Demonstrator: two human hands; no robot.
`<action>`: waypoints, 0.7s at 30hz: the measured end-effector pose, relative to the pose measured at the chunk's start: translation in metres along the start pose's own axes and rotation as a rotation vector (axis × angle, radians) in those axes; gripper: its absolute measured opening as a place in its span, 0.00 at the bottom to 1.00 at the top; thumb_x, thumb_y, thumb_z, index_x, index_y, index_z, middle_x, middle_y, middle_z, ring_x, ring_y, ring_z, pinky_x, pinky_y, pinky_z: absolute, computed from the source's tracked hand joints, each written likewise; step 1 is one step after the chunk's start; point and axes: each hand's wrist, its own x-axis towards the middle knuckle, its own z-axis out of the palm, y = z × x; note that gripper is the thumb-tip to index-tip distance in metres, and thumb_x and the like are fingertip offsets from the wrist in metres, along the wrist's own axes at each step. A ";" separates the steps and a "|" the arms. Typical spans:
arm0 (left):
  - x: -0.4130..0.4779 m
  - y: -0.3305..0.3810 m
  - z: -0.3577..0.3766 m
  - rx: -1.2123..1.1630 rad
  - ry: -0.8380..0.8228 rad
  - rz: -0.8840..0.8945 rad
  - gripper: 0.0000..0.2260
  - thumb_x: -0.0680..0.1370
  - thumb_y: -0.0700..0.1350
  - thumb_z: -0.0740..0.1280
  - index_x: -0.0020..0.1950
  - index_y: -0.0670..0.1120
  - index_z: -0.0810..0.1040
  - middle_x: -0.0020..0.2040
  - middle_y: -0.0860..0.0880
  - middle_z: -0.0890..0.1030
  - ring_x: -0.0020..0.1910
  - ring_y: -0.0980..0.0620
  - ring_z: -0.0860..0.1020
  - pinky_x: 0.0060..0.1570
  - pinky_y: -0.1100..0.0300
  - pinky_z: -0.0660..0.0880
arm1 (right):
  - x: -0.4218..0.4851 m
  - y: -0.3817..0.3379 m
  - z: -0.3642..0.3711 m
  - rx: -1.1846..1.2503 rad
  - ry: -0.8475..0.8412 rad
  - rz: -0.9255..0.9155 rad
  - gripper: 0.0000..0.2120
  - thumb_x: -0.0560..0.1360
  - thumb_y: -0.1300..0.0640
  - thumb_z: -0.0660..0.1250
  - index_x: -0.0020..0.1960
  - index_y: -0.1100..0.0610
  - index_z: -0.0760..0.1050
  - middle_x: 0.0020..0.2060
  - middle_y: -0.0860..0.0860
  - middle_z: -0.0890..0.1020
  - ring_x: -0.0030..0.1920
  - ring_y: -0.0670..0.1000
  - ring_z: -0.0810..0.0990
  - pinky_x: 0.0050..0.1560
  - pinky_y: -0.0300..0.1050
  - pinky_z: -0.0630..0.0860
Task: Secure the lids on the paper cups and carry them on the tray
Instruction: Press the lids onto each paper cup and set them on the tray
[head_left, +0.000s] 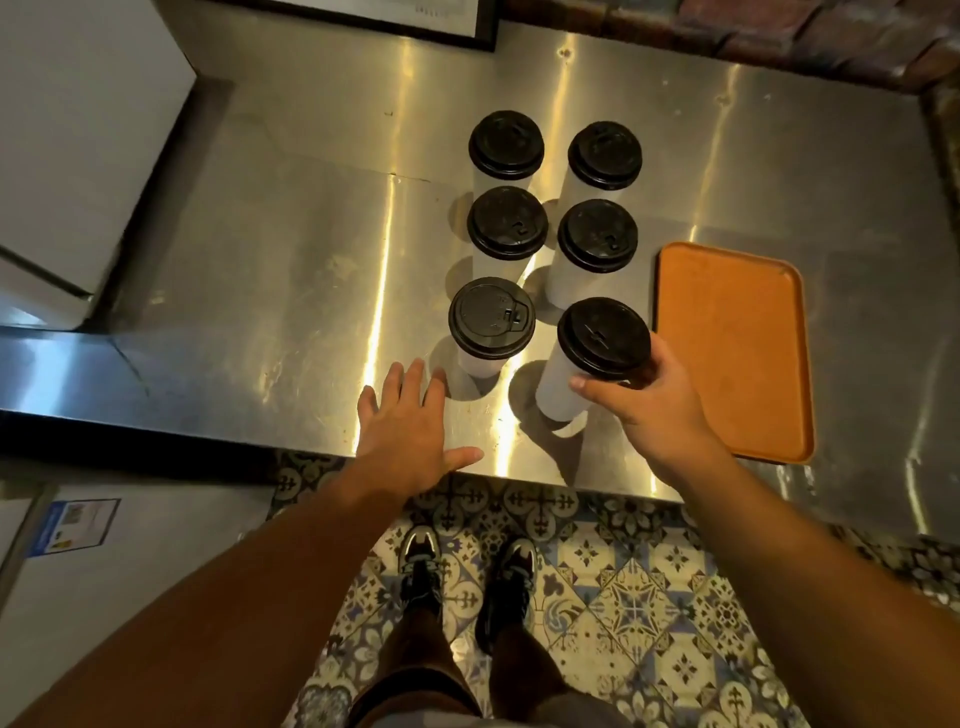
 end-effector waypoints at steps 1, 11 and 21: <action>-0.002 0.005 -0.007 -0.017 0.020 -0.016 0.51 0.71 0.81 0.59 0.83 0.51 0.54 0.84 0.44 0.57 0.83 0.40 0.54 0.77 0.35 0.57 | -0.006 -0.006 -0.002 0.002 -0.004 -0.002 0.35 0.63 0.57 0.85 0.67 0.51 0.77 0.57 0.45 0.86 0.59 0.41 0.84 0.54 0.38 0.84; -0.091 0.081 -0.096 -0.648 0.377 0.295 0.19 0.72 0.72 0.70 0.45 0.58 0.74 0.40 0.59 0.74 0.39 0.58 0.74 0.35 0.58 0.75 | -0.065 -0.087 -0.015 -0.010 -0.064 -0.148 0.33 0.59 0.50 0.86 0.63 0.45 0.81 0.58 0.46 0.87 0.61 0.47 0.84 0.65 0.57 0.81; -0.121 0.096 -0.186 -0.920 0.466 0.388 0.41 0.64 0.73 0.76 0.73 0.66 0.66 0.64 0.66 0.75 0.64 0.60 0.76 0.56 0.60 0.80 | -0.111 -0.164 -0.022 -0.085 -0.055 -0.364 0.34 0.63 0.49 0.85 0.66 0.41 0.79 0.60 0.44 0.86 0.63 0.47 0.84 0.62 0.51 0.82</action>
